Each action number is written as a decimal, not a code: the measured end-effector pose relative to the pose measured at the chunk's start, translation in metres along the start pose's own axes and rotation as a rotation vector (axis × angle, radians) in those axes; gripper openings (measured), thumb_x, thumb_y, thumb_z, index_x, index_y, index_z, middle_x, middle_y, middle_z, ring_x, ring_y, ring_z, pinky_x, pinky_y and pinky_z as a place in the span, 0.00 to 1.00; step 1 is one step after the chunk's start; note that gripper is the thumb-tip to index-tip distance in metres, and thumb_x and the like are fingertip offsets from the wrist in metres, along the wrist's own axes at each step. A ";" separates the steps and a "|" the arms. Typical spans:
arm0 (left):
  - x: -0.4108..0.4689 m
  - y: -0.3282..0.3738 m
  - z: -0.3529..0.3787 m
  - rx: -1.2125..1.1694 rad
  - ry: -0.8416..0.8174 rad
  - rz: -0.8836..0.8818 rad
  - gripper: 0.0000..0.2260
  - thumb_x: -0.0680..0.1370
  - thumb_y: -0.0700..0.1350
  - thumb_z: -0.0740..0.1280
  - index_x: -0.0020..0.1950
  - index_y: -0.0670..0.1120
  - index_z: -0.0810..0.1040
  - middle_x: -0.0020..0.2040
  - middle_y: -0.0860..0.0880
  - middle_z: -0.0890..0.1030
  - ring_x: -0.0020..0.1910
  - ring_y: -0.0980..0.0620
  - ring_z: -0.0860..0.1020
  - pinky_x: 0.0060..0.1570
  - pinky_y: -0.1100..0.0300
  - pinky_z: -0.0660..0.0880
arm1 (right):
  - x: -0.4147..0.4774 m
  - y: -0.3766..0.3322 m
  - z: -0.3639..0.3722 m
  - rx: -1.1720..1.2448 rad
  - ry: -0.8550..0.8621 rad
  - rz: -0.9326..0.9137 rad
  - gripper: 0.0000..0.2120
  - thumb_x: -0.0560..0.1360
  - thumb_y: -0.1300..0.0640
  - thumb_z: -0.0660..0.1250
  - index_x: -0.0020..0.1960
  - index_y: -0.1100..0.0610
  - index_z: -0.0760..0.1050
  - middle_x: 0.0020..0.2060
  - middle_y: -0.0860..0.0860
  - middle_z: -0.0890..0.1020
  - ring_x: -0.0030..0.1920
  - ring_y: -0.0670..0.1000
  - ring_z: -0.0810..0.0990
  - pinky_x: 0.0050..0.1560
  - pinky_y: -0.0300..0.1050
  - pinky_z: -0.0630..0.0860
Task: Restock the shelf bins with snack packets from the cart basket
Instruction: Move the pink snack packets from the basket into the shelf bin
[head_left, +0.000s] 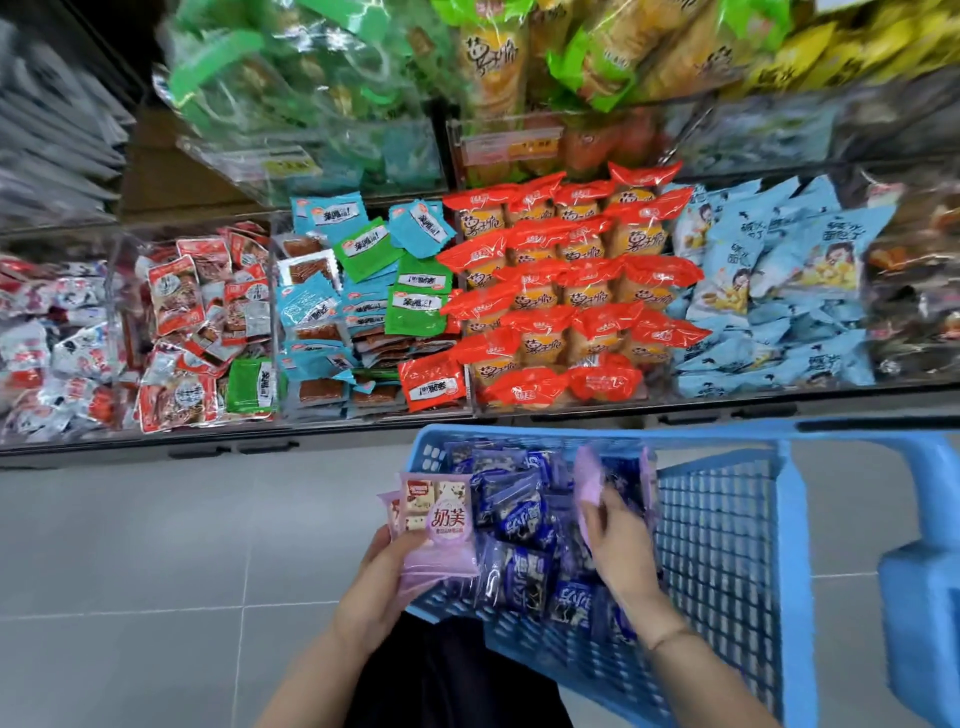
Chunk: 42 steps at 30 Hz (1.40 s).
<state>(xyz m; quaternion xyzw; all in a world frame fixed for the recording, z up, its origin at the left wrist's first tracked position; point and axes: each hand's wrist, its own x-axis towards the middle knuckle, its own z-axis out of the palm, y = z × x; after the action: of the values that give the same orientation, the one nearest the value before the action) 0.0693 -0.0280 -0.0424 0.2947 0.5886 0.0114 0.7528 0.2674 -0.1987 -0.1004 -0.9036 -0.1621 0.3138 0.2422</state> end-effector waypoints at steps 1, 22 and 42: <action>-0.001 0.000 0.007 0.026 -0.019 0.000 0.15 0.77 0.37 0.64 0.64 0.40 0.72 0.55 0.37 0.82 0.50 0.40 0.81 0.46 0.51 0.79 | -0.018 -0.009 -0.005 0.036 0.002 -0.119 0.15 0.80 0.51 0.58 0.65 0.54 0.71 0.32 0.43 0.77 0.28 0.46 0.76 0.28 0.42 0.72; -0.027 0.007 0.057 0.143 -0.235 0.028 0.18 0.69 0.38 0.67 0.59 0.47 0.75 0.49 0.43 0.83 0.45 0.45 0.82 0.41 0.56 0.78 | -0.060 -0.037 -0.033 0.602 -0.292 0.004 0.24 0.70 0.49 0.73 0.63 0.47 0.71 0.56 0.49 0.80 0.54 0.50 0.79 0.55 0.46 0.77; -0.007 0.000 0.071 0.577 -0.354 -0.214 0.38 0.58 0.51 0.79 0.66 0.51 0.71 0.55 0.53 0.83 0.56 0.53 0.78 0.52 0.57 0.71 | -0.013 -0.019 -0.038 0.701 -0.275 0.031 0.22 0.70 0.54 0.74 0.60 0.42 0.71 0.57 0.43 0.75 0.47 0.40 0.78 0.40 0.33 0.76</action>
<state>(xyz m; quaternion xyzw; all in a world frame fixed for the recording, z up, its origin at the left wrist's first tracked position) 0.1304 -0.0612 -0.0273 0.4294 0.4555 -0.2854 0.7257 0.2794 -0.2013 -0.0576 -0.7177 -0.0620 0.4723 0.5080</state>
